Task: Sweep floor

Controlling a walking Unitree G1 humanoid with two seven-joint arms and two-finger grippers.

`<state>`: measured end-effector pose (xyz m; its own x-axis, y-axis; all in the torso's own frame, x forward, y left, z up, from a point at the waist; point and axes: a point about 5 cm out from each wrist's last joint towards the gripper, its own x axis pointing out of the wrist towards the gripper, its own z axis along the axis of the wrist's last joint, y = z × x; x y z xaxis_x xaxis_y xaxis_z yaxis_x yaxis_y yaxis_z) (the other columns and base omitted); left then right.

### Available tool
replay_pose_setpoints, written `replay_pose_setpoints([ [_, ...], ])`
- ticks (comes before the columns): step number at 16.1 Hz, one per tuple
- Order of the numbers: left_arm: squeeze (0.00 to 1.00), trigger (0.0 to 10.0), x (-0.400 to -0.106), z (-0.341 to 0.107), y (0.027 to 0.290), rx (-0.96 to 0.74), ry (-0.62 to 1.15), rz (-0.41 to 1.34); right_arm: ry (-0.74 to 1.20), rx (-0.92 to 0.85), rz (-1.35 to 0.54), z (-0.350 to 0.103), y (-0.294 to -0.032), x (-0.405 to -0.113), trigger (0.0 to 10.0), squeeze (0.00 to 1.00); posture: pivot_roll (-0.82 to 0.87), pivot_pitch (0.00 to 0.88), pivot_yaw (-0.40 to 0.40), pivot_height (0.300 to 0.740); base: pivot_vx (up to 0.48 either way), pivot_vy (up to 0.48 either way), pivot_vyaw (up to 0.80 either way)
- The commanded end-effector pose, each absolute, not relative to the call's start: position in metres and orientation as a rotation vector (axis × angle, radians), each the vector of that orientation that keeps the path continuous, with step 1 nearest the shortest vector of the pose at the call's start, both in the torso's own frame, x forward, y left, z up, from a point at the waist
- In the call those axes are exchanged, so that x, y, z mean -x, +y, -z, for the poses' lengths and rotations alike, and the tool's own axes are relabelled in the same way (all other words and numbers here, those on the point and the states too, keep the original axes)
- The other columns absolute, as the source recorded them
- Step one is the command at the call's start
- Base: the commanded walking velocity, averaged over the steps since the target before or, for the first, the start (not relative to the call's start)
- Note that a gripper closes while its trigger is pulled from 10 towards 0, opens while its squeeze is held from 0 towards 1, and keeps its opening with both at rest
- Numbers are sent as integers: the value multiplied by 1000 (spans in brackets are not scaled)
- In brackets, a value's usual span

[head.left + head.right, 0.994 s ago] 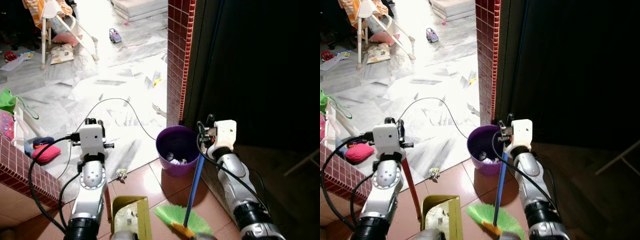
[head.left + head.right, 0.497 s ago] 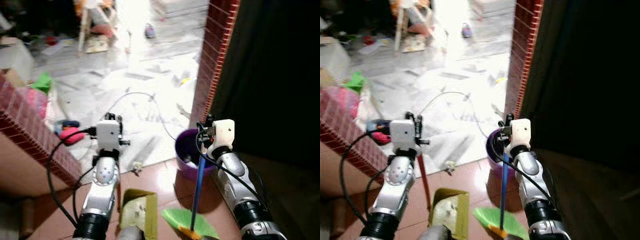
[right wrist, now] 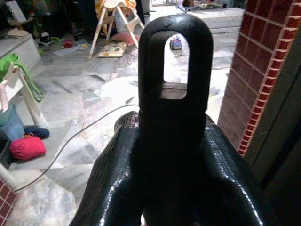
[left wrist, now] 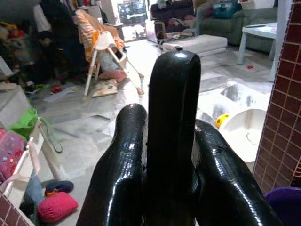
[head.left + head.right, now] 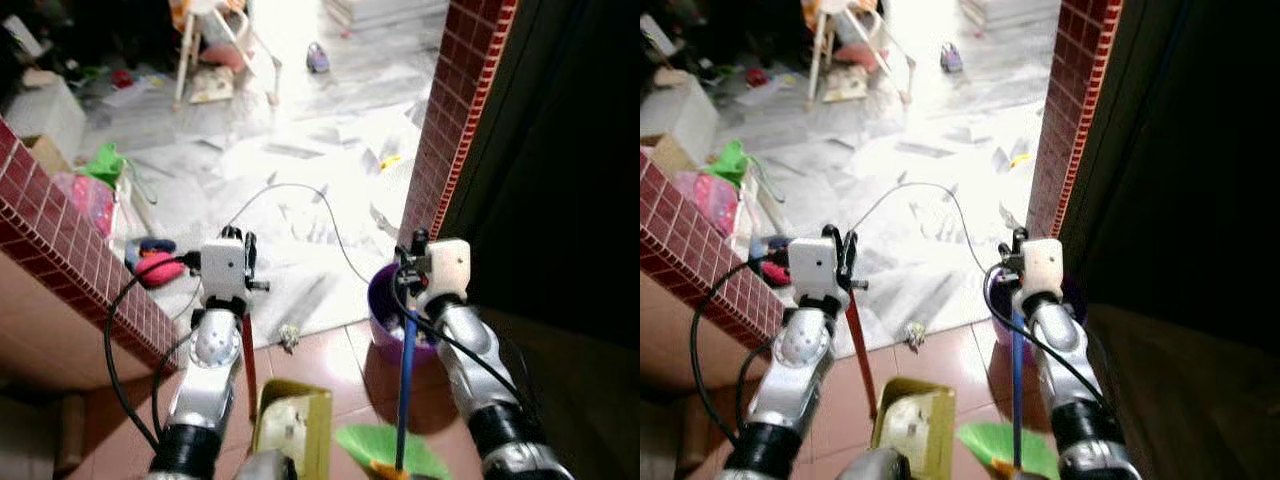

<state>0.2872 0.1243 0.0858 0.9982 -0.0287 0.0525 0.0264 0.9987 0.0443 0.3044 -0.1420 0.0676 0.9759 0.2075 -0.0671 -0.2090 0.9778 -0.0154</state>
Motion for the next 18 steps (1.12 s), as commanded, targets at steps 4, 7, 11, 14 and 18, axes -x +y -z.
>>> replay_pose_setpoints([
  [4,0,10000,-287,-92,120,-47,-70,54,129,-14,-204,-54,-140,-297,10000,0,-115,0,101,740,0,480,0],
  [7,0,10000,-287,-91,120,-48,-62,47,131,-15,-208,-54,-140,-297,10000,0,-113,0,98,740,0,480,0],
  [11,0,10000,-291,-97,133,-35,-89,-85,120,-23,-201,-57,-144,-298,10000,0,-104,0,72,740,0,120,0],
  [14,0,10000,-292,-106,152,-144,-163,-244,107,-16,-197,-62,-148,-302,10000,0,-86,0,27,740,0,0,0],
  [18,0,10000,-286,-98,161,-230,-161,-324,120,-3,-279,-59,-135,-299,10000,0,-59,0,-17,740,0,0,0],
])
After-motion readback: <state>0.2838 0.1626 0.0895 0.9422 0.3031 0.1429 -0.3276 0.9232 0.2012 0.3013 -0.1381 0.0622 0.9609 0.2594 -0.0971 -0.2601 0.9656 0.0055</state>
